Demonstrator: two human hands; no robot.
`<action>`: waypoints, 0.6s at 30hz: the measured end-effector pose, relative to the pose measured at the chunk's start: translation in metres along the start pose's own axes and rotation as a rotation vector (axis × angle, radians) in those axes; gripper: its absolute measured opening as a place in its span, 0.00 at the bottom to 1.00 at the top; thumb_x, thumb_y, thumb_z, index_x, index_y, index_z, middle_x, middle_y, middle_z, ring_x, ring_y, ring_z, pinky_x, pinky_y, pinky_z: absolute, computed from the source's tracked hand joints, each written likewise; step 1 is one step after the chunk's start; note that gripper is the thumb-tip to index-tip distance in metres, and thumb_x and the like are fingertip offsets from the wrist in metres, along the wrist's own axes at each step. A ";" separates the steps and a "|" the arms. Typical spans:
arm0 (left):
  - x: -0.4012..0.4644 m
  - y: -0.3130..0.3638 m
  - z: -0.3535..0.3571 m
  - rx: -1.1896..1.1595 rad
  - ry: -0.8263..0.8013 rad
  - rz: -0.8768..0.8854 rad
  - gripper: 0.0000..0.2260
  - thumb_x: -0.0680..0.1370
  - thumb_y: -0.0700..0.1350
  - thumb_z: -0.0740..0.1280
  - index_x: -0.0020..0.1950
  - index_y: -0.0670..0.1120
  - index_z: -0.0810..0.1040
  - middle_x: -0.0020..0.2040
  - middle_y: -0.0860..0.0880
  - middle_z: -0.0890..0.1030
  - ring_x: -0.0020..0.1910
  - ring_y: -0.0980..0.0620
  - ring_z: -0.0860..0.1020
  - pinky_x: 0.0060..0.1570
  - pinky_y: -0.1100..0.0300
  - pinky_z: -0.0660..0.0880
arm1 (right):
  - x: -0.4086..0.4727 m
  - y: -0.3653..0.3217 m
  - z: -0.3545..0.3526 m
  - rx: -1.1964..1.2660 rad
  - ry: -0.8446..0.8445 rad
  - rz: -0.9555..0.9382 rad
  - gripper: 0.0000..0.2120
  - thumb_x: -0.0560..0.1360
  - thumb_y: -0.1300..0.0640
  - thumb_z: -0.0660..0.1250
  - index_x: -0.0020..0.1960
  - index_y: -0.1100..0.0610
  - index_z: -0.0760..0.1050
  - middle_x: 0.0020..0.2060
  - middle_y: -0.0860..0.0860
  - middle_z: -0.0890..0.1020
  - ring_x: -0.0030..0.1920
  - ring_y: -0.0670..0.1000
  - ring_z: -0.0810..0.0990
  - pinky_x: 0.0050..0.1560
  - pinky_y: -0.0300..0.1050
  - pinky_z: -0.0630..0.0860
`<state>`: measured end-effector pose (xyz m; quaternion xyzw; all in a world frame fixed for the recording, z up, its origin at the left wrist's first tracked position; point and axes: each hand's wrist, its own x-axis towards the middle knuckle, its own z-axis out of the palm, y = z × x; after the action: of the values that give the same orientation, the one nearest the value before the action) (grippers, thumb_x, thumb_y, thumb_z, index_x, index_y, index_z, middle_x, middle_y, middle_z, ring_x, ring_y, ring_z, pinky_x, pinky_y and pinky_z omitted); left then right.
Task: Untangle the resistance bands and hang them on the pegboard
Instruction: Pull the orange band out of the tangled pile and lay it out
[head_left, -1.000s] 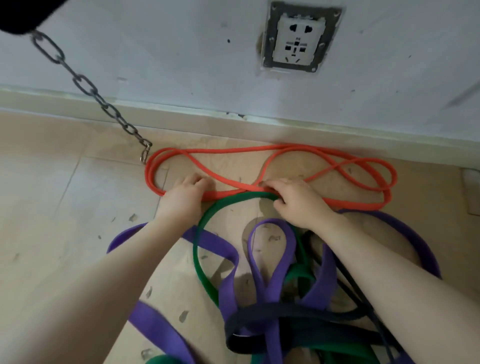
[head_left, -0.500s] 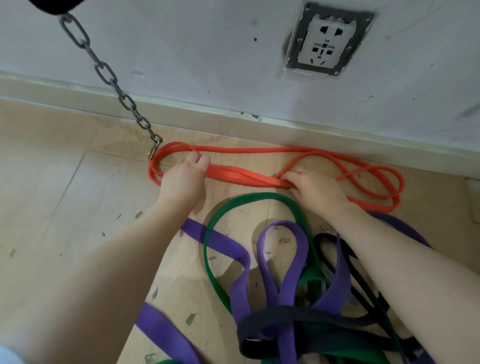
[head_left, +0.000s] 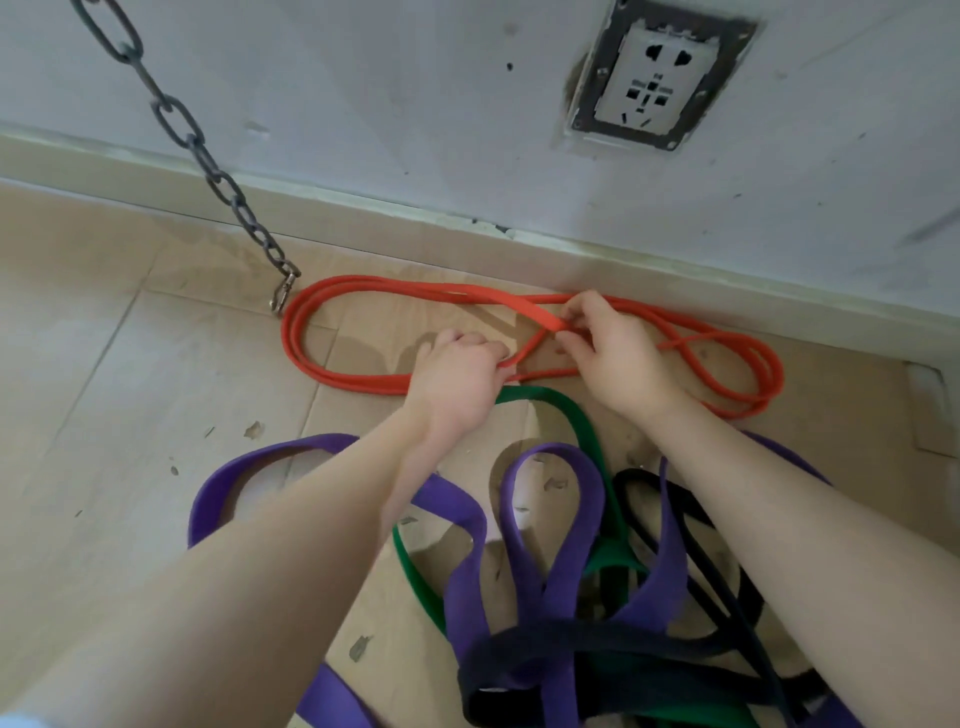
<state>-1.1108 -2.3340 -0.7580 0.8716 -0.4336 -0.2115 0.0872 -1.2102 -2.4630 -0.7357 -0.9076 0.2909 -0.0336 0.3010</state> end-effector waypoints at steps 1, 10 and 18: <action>0.003 0.009 0.002 -0.045 0.009 -0.008 0.14 0.81 0.50 0.55 0.60 0.46 0.74 0.57 0.45 0.77 0.59 0.42 0.71 0.56 0.50 0.68 | -0.002 0.003 -0.003 -0.032 -0.009 0.012 0.09 0.77 0.58 0.63 0.56 0.58 0.71 0.48 0.54 0.82 0.49 0.56 0.80 0.49 0.54 0.76; 0.006 0.056 0.019 -0.007 -0.007 -0.114 0.16 0.80 0.43 0.55 0.67 0.42 0.67 0.64 0.41 0.72 0.63 0.40 0.70 0.62 0.49 0.66 | -0.085 0.102 -0.049 -0.215 -0.004 0.322 0.10 0.76 0.53 0.66 0.50 0.58 0.79 0.48 0.55 0.80 0.51 0.56 0.77 0.50 0.49 0.73; 0.014 0.075 0.023 -0.005 -0.009 -0.177 0.21 0.78 0.39 0.57 0.70 0.40 0.61 0.69 0.41 0.67 0.68 0.41 0.67 0.66 0.49 0.64 | -0.058 0.104 -0.049 -0.219 -0.245 0.334 0.20 0.71 0.39 0.66 0.52 0.54 0.78 0.47 0.49 0.79 0.51 0.53 0.77 0.52 0.50 0.75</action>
<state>-1.1676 -2.3900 -0.7570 0.9052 -0.3549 -0.2234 0.0684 -1.3223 -2.5249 -0.7480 -0.8713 0.4004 0.1589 0.2352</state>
